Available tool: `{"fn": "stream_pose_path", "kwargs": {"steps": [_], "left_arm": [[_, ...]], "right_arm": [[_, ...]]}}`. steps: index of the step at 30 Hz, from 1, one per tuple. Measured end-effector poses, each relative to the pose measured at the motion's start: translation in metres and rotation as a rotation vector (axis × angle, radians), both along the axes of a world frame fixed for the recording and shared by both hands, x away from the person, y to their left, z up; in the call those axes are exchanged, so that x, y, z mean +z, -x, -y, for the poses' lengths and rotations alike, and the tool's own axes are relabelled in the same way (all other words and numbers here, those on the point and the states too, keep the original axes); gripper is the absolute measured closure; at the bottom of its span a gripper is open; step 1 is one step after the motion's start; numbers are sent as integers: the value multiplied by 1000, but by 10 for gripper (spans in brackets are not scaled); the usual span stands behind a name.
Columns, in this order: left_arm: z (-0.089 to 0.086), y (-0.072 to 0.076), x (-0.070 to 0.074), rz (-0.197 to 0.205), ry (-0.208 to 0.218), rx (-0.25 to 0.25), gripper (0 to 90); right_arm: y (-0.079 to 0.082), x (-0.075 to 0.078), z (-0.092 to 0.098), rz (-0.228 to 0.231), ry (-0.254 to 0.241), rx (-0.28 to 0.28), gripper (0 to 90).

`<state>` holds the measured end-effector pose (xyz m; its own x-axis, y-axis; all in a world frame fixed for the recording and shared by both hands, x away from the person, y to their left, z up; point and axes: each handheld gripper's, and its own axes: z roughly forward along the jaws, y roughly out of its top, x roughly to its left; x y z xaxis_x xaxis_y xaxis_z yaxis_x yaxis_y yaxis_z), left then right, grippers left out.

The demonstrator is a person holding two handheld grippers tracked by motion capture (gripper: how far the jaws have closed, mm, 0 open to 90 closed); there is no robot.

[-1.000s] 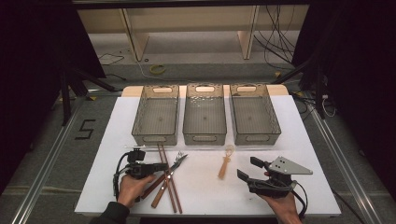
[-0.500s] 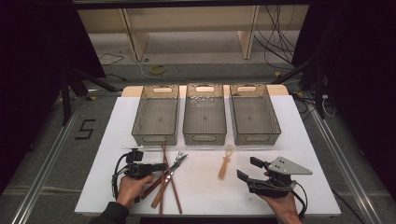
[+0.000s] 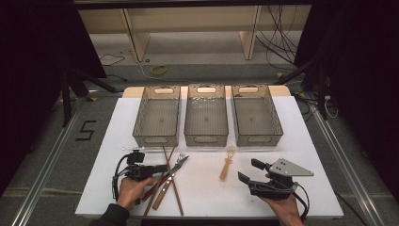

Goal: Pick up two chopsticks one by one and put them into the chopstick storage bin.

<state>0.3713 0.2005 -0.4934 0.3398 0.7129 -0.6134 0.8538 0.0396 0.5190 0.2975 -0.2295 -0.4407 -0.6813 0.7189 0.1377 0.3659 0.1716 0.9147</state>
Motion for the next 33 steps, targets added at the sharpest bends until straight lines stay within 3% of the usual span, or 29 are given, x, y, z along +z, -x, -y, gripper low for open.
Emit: {"fn": "stream_pose_path", "kwargs": {"steps": [8, 17, 26, 33], "left_arm": [[1, 1, 9, 24, 9, -44, 847], [-1, 2, 34, 116, -55, -76, 847], [1, -8, 57, 181, -88, -93, 847], [-1, -21, 73, 220, -90, -75, 847]], "right_arm": [[0, 0, 0, 0, 1, 3, 300], [0, 0, 0, -1, 1, 6, 300], [0, 0, 0, 2, 2, 8, 300], [0, 0, -1, 0, 1, 9, 300]]}}
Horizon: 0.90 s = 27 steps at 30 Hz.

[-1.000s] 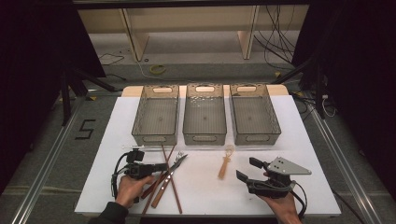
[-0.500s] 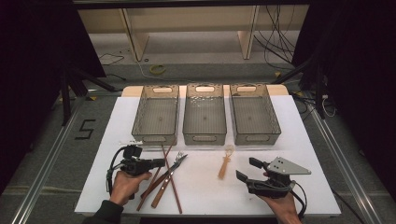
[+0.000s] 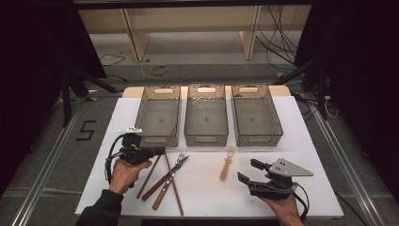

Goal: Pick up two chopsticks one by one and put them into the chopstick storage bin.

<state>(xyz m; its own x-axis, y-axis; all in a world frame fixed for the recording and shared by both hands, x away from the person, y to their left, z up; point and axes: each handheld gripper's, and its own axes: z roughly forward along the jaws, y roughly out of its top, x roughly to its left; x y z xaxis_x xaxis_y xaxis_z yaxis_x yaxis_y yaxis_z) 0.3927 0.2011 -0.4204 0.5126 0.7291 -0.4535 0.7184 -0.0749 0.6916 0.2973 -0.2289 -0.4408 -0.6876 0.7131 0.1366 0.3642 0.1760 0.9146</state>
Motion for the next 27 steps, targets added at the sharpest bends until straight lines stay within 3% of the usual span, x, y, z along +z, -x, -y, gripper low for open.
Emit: {"fn": "stream_pose_path", "kwargs": {"steps": [15, 20, 27], "left_arm": [[-11, -47, 37, 63, -47, 49, 846], [-15, -65, 52, 103, -55, 71, 845], [-20, -90, 61, 129, -50, 117, 845]], "right_arm": [[-1, -1, -1, -4, 1, 3, 300], [-1, -1, -1, -3, 1, 7, 300], [-1, -1, -1, -4, 0, 12, 301]]}}
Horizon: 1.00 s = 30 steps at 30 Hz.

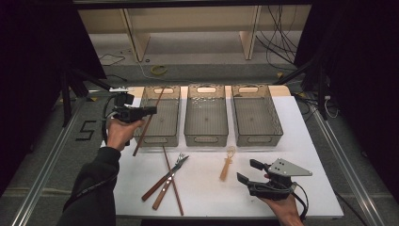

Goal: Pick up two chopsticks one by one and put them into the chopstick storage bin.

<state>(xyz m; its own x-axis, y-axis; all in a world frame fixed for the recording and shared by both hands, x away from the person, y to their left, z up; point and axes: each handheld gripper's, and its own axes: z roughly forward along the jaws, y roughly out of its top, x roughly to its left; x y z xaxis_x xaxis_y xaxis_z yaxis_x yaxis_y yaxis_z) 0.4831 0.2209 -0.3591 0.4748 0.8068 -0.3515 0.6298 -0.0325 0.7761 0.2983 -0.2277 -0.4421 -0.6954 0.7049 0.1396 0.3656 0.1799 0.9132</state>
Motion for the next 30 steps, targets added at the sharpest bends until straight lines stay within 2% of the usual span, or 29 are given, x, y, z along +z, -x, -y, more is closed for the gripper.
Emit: {"fn": "stream_pose_path", "kwargs": {"steps": [8, 11, 14, 16, 22, 30], "left_arm": [[-4, -28, 5, 24, -25, 50, 845], [-2, -36, 4, 28, -47, 43, 845], [-1, -43, 2, 27, -47, 45, 844], [0, -48, 2, 35, -69, 45, 844], [0, -58, 2, 45, -84, 56, 844], [-2, -66, -1, 61, -71, 70, 844]], "right_arm": [[0, 0, 0, 0, 1, 8, 300], [0, 0, 0, -1, 1, 11, 301], [0, 0, 0, 0, 0, 13, 301], [0, 0, -1, 0, 0, 14, 300], [0, 0, -1, -1, 1, 20, 300], [0, -1, -2, -3, 2, 27, 301]]}}
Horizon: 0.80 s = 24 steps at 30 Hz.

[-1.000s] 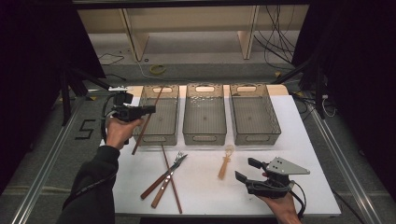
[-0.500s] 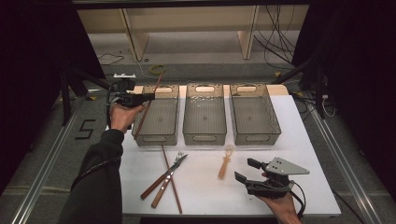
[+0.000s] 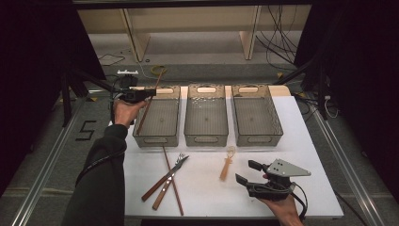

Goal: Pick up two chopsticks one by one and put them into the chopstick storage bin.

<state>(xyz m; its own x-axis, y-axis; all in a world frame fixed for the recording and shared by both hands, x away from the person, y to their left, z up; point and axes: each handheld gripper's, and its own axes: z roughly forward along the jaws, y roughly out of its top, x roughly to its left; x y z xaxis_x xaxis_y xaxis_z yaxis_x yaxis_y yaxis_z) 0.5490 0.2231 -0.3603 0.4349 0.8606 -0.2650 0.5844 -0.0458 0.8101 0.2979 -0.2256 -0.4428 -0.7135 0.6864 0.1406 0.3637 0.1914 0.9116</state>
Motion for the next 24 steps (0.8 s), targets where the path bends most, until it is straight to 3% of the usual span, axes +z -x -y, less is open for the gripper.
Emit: {"fn": "stream_pose_path", "kwargs": {"steps": [10, 24], "left_arm": [[-8, -7, -10, 22, 12, 32, 842], [-7, -12, -32, 15, 8, 69, 841]], "right_arm": [[-1, -1, 0, -8, -6, 3, 300], [0, -1, 0, -6, -8, 9, 300]]}}
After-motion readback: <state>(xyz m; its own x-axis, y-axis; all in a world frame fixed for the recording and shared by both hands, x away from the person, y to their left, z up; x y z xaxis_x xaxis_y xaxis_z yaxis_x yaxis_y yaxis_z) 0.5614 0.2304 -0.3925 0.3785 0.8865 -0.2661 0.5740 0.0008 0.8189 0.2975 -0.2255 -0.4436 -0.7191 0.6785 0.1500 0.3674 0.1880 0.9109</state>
